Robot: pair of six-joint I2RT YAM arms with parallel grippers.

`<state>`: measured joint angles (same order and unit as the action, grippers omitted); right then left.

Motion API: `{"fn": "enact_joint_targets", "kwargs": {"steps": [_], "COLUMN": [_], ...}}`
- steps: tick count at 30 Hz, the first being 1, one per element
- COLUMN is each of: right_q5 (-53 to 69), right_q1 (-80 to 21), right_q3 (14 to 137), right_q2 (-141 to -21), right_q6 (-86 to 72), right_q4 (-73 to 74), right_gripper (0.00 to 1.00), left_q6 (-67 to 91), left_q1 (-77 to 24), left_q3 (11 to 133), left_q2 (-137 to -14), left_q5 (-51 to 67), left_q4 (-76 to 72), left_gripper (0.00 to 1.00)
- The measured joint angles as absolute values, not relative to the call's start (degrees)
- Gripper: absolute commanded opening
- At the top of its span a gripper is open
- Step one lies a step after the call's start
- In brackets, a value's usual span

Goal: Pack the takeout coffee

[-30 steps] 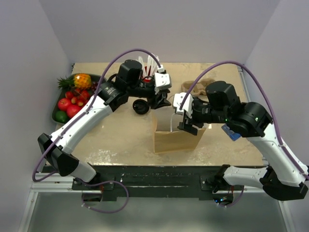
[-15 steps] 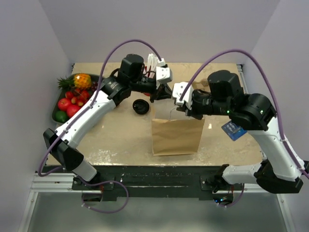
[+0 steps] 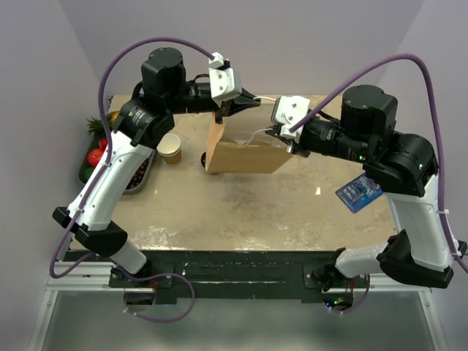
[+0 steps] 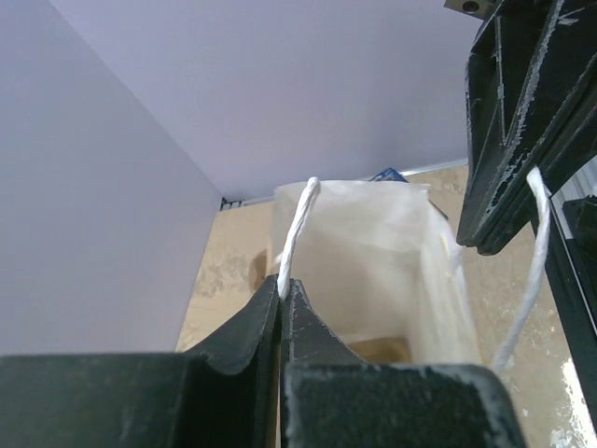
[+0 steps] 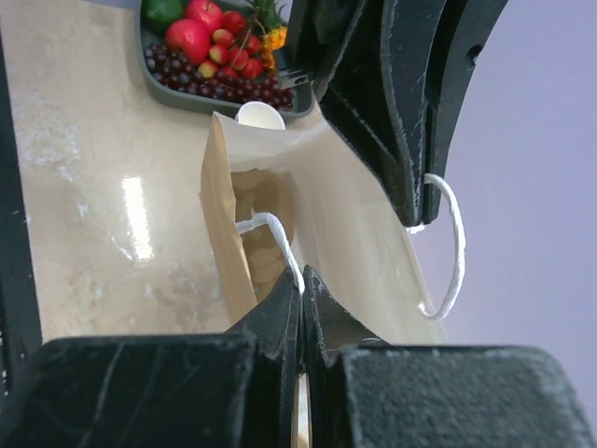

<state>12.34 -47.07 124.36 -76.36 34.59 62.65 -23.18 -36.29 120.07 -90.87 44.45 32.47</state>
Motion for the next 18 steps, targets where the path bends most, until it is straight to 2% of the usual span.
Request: {"fn": "enact_joint_targets", "kwargs": {"steps": [10, 11, 12, 13, 14, 17, 18], "right_q5": [11.6, 11.6, 11.7, 11.8, 12.1, 13.9, 14.7], "right_q1": [-47.1, -47.1, -47.1, -47.1, -47.1, -47.0, -47.0], "right_q3": [121.9, 120.4, 118.7, 116.6, 113.6, 104.1, 101.9], "right_q2": [-76.0, -75.3, -74.5, -73.5, -71.9, -66.9, -65.7], "right_q6": [35.6, 35.7, 35.6, 35.6, 35.5, 34.7, 34.5], "right_q4": [60.0, 59.5, 59.3, 59.0, 58.8, 60.7, 61.8], "right_gripper": [0.00, 0.01, 0.13, 0.21, 0.40, 0.73, 0.75], "left_q6": [-24.4, -24.7, -25.2, -25.6, -26.0, -25.9, -25.4], "left_q1": [-36.1, -36.1, -36.1, -36.1, -36.1, -36.1, -36.0], "left_q3": [117.9, 116.3, 113.8, 111.0, 107.1, 93.7, 89.4], "left_q2": [-91.6, -91.1, -90.3, -89.4, -87.9, -82.4, -80.4], "left_q5": [43.1, 43.0, 42.7, 42.5, 42.2, 42.0, 42.2], "left_q4": [33.4, 33.3, 33.4, 33.0, 32.7, 32.7, 33.2], "left_gripper": [0.00, 0.09, 0.19, 0.27, 0.41, 0.61, 0.63]}}
